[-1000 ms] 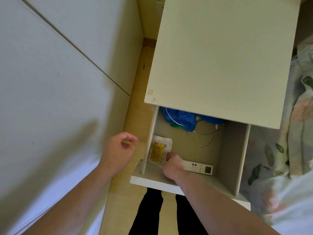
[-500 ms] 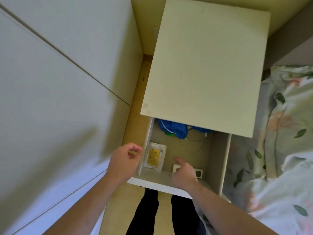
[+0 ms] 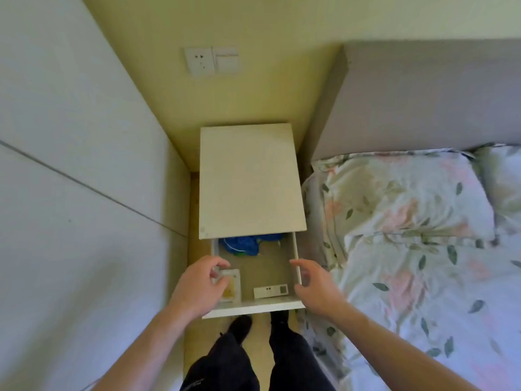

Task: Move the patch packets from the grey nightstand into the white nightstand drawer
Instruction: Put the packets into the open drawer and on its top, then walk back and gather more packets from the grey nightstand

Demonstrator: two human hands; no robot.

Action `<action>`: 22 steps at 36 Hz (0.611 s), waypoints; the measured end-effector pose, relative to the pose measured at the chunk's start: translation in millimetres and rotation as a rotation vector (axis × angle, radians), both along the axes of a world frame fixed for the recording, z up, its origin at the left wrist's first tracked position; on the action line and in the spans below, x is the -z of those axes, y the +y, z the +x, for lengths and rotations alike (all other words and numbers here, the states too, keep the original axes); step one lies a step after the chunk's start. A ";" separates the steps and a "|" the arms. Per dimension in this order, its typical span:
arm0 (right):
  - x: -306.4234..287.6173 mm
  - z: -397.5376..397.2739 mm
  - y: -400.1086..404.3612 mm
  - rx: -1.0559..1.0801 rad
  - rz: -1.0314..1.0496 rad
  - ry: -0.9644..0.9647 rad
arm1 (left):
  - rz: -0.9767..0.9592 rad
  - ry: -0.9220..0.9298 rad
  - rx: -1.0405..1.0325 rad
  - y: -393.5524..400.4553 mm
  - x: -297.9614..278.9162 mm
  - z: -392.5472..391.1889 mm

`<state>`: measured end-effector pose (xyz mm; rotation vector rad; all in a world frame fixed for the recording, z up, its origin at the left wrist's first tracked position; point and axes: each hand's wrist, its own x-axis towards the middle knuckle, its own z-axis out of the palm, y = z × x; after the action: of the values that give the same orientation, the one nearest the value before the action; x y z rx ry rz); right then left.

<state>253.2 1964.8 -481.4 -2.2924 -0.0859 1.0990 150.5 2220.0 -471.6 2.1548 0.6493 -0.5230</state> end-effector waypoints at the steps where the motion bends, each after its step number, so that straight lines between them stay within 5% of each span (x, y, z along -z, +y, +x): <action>1: -12.5 -5.4 -5.5 0.031 0.014 -0.027 | -0.002 -0.024 0.042 -5.8 -12.4 2.9; 13: -124.9 -136.6 -72.3 0.484 0.107 -0.234 | 0.047 -0.168 0.642 -74.8 -114.3 7.6; 22: -176.5 -285.5 -181.4 0.779 0.083 -0.423 | 0.163 -0.398 1.070 -217.7 -184.5 -44.2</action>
<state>-32.4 1783.4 -304.8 -2.1318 0.5405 0.2083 106.4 2002.3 -287.1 2.5371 -0.7652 -0.5471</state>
